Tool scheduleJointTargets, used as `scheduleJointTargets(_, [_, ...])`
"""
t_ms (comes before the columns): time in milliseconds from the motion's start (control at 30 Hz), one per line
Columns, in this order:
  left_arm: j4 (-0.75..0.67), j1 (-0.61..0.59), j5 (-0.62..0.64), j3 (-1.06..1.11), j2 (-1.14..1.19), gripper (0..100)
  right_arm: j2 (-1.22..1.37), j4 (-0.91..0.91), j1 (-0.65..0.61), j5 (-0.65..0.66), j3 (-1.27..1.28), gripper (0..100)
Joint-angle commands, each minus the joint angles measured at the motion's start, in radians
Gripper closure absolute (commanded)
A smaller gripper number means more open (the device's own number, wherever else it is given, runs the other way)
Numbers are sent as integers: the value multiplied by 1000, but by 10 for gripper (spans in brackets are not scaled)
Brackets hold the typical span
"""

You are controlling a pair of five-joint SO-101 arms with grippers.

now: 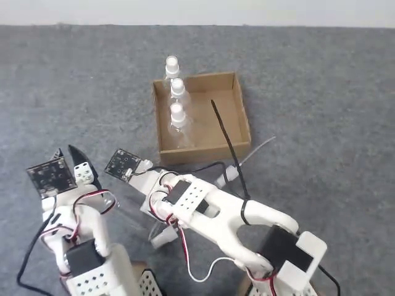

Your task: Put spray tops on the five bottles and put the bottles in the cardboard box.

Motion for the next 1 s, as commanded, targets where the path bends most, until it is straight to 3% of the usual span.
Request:
scheduleJointTargets(0, [-34, 2, 9, -1, -15, 938, -27, -13, -7, 15, -58, 912])
scheduleJointTargets(400, [-38, 2, 9, -5, -15, 938, -166, 213, 7, 6, -95, 912])
scheduleJointTargets(600, [-124, -2, 3, 1, -15, 938, -249, 308, 67, 5, -94, 912])
scheduleJointTargets(767, [-115, -71, 12, 1, -15, 938, -315, 366, 84, 5, -94, 912])
scheduleJointTargets(967, [5, -92, 157, 1, -15, 938, -367, 440, 84, 5, -94, 912])
